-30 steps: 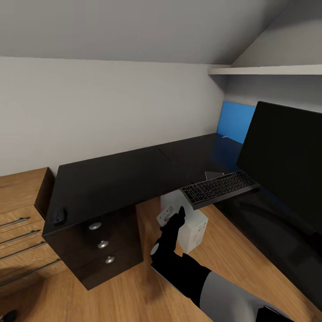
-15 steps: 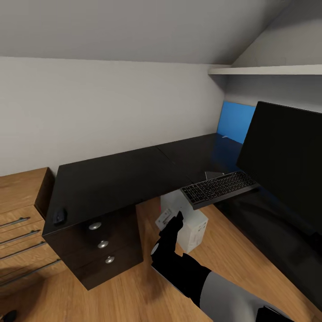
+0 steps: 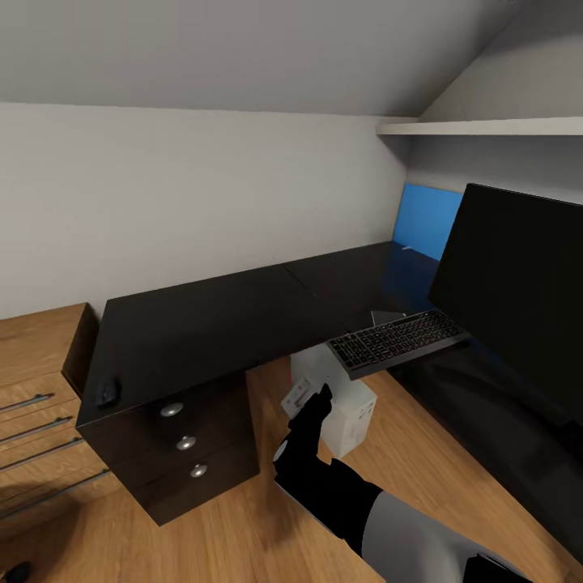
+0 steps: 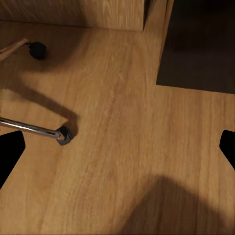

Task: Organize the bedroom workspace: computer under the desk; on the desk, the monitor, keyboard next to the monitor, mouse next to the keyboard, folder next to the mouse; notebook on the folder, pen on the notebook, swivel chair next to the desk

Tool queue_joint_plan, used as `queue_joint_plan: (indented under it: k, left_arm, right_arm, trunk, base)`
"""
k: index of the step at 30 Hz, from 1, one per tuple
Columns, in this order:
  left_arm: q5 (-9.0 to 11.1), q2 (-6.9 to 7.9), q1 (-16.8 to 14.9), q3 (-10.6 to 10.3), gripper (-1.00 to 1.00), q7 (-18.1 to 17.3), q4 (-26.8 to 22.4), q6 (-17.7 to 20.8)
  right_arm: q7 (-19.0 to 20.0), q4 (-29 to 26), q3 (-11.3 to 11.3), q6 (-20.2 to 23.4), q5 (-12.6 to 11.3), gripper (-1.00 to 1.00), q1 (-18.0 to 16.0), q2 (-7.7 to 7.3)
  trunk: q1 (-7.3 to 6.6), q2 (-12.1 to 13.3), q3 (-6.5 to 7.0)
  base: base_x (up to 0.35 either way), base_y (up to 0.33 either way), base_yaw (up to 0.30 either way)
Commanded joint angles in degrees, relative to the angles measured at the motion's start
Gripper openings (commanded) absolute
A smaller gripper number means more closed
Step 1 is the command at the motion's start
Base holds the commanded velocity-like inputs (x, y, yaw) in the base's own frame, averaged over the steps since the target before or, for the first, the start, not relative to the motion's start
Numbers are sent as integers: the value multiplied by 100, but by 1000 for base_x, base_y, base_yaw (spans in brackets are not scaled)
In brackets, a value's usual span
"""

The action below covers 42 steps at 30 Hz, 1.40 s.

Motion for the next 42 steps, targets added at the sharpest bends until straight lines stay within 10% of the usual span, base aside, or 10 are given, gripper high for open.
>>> queue_joint_plan:
  k: [1, 20, 42]
  left_arm:
    - [47, 3, 4, -11, 100, 14, -4, -27]
    - [-2, -8, 3, -11, 100, 14, 11, -35]
    - [-2, -8, 3, -11, 100, 14, 11, -35]
  right_arm:
    - [-56, 1, 26, 24, -59, 100, -10, 0]
    - [-96, 547, -736, 78, -43, 100, -10, 0]
    - [-263, 656, -788, 95, -41, 100, -10, 0]
  trunk:
    - [1, -2, -4]
    - [1, -2, -4]
    - [1, -2, -4]
  base:
    - [76, 0, 0]
    - [58, 0, 0]
    - [0, 0, 0]
